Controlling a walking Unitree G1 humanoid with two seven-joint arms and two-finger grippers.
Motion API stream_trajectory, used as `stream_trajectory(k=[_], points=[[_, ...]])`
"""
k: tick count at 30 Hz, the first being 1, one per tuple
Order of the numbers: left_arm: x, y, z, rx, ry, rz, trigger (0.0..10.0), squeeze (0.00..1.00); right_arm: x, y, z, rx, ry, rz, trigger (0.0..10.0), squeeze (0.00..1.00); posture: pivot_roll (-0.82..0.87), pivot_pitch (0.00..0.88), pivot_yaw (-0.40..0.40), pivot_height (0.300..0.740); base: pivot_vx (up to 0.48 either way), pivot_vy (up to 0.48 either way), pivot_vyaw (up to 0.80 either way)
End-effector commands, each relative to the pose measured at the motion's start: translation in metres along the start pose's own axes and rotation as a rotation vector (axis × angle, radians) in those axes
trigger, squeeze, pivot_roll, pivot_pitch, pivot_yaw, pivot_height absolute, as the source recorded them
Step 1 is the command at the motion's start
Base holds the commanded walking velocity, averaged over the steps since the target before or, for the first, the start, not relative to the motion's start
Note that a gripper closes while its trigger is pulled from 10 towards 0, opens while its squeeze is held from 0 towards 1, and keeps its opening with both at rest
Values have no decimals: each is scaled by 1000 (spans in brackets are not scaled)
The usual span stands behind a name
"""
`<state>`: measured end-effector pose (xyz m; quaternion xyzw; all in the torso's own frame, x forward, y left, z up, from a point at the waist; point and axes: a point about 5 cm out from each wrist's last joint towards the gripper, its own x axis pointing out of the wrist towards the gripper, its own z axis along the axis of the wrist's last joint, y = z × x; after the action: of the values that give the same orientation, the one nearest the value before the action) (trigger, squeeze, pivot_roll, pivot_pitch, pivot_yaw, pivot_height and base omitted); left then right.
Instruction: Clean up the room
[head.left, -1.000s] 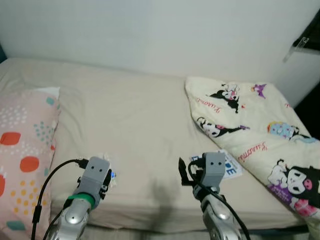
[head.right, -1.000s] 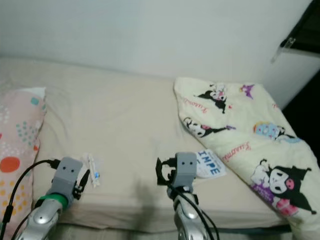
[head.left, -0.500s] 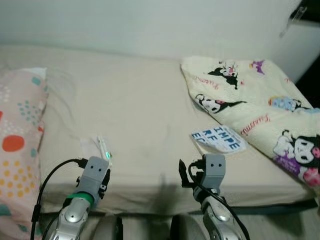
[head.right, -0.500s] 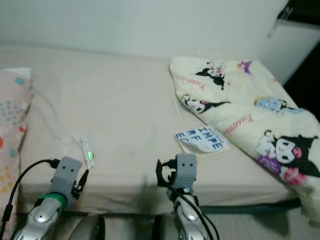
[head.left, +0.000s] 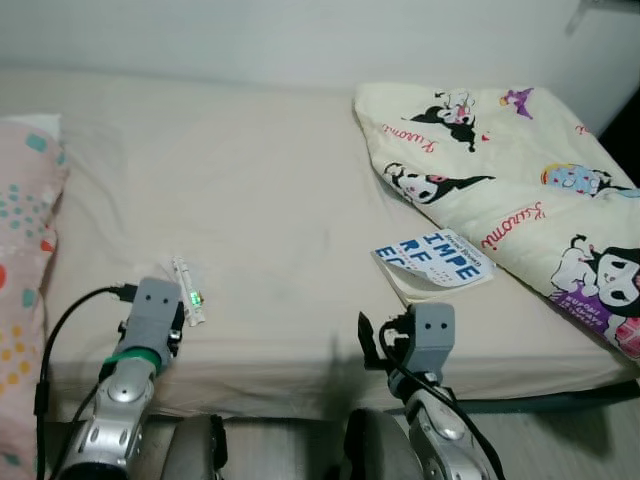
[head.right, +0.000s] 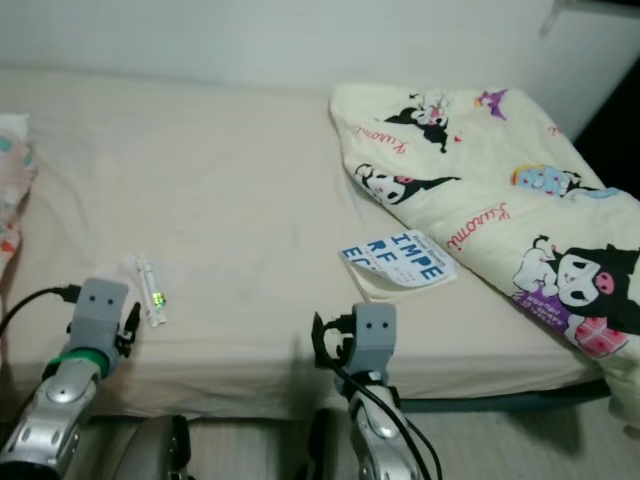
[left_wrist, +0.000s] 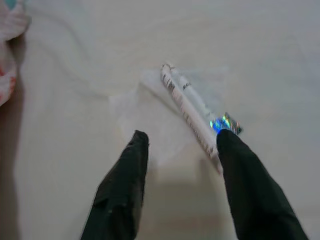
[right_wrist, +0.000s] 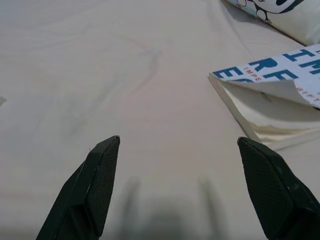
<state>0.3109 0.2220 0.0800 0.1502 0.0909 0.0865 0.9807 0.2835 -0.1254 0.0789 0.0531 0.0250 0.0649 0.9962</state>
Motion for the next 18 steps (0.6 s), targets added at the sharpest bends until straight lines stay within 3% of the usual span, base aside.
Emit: stream_trajectory(k=[1, 5, 14, 18], points=[[7, 6, -4, -21, 34, 12, 10000, 1000, -1, 2, 5, 14, -5, 17, 10000, 0, -21, 232, -63, 601, 0, 0, 0], [22, 12, 7, -65, 33, 25, 10000, 1000, 0, 6, 17, 10, -38, 38, 10000, 0, -56, 258, -63, 601, 0, 0, 0], [37, 18, 21, -116, 37, 48, 10000, 1000, -7, 12, 29, 14, -61, 53, 10000, 0, -112, 305, -64, 601, 0, 0, 0], [43, 16, 25, -214, 79, 20, 10000, 1000, -16, 14, 31, 15, -55, 48, 10000, 0, -161, 359, -62, 601, 0, 0, 0]])
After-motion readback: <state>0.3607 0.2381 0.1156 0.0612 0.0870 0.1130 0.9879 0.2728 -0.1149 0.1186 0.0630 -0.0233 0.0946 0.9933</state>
